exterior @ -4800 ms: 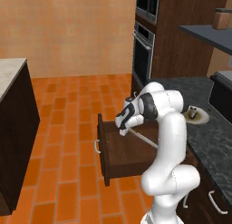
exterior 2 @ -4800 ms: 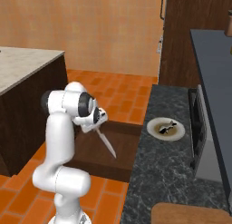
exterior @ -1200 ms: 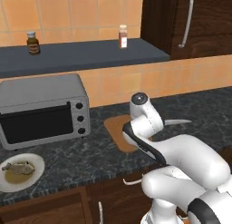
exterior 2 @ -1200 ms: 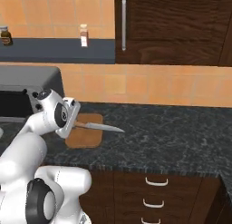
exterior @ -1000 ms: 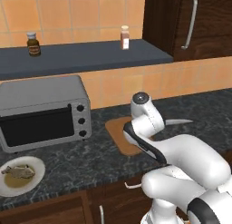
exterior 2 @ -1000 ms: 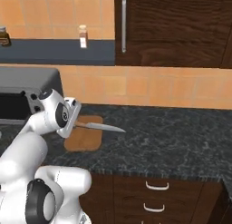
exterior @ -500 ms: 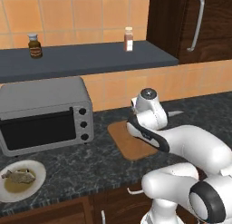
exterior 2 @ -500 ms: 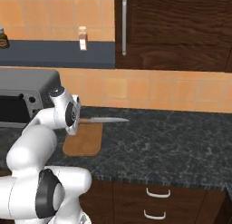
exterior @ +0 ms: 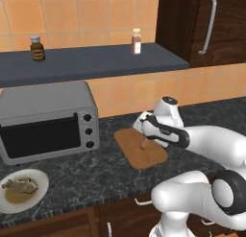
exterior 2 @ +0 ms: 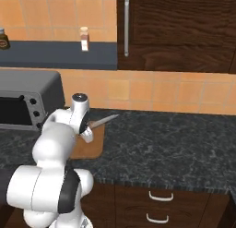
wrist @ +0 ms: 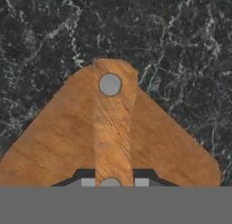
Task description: Pick up the knife from the drawer and place it on the cutting board. Then place the meat from the plate to the cutting board.
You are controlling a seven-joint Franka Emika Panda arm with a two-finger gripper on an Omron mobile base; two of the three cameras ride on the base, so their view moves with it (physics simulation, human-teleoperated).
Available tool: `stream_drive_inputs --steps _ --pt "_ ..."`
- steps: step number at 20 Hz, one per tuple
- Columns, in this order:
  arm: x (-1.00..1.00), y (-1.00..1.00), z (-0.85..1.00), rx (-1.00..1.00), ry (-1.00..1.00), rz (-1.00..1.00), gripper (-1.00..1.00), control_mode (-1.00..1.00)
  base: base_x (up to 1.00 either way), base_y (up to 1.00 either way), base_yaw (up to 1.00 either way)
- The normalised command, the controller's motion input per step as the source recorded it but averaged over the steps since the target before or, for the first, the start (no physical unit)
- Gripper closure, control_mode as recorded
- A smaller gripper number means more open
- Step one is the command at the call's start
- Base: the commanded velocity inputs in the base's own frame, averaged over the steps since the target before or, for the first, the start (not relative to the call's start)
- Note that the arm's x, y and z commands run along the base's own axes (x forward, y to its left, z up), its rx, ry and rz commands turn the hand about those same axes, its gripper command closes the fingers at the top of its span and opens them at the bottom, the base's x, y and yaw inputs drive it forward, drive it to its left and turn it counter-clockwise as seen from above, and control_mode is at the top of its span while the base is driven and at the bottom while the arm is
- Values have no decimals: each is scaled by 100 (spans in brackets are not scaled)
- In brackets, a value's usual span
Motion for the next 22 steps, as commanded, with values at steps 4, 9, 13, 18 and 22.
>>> stream_drive_inputs --steps 4,9,13,18,22 --pt "0 0 -47 -20 20 82 100 -100 0 0 0" --pt "9 0 -37 -32 28 63 100 -100 0 0 0" --pt "2 -5 -22 -10 3 11 100 -100 0 0 0" --pt "4 -36 -54 -2 0 7 100 -100 0 0 0" --pt "10 -20 -32 0 -1 2 -100 -100 0 0 0"
